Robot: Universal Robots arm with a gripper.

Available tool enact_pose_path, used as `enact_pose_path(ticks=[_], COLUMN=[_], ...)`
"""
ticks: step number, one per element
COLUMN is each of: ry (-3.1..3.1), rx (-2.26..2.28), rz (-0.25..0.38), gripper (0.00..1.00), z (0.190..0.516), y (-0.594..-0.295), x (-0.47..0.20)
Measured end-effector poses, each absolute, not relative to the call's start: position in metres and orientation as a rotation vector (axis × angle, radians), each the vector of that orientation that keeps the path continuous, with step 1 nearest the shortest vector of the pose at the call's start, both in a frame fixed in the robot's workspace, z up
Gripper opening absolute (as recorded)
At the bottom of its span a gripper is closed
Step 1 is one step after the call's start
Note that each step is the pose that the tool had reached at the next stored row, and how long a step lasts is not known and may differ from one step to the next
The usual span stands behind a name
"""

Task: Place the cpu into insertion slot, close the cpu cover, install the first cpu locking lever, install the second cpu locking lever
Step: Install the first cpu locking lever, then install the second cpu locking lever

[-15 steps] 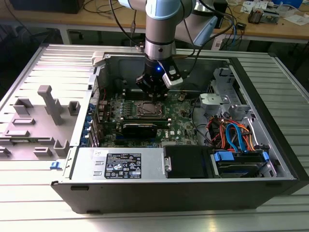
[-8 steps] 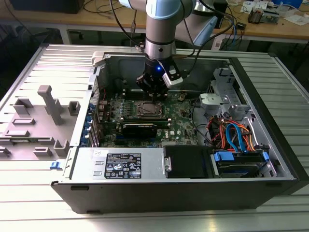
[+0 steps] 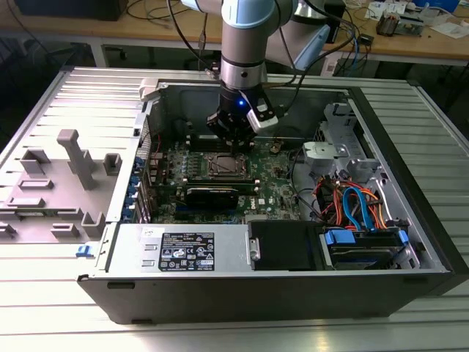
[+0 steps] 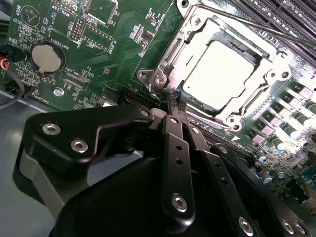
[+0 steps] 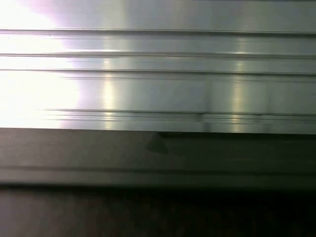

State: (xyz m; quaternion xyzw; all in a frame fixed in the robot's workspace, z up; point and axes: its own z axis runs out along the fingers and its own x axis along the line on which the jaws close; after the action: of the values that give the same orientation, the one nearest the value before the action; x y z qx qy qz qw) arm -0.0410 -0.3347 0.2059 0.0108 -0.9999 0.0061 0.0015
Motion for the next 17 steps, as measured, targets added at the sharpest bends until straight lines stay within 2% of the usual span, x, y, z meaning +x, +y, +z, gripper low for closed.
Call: enact_pose_path(ticks=[17], ry=[-3.138], rx=[0.033], rz=[0.02], gripper=[0.11], z=[0.2112], y=[-0.3371], x=[-0.0396])
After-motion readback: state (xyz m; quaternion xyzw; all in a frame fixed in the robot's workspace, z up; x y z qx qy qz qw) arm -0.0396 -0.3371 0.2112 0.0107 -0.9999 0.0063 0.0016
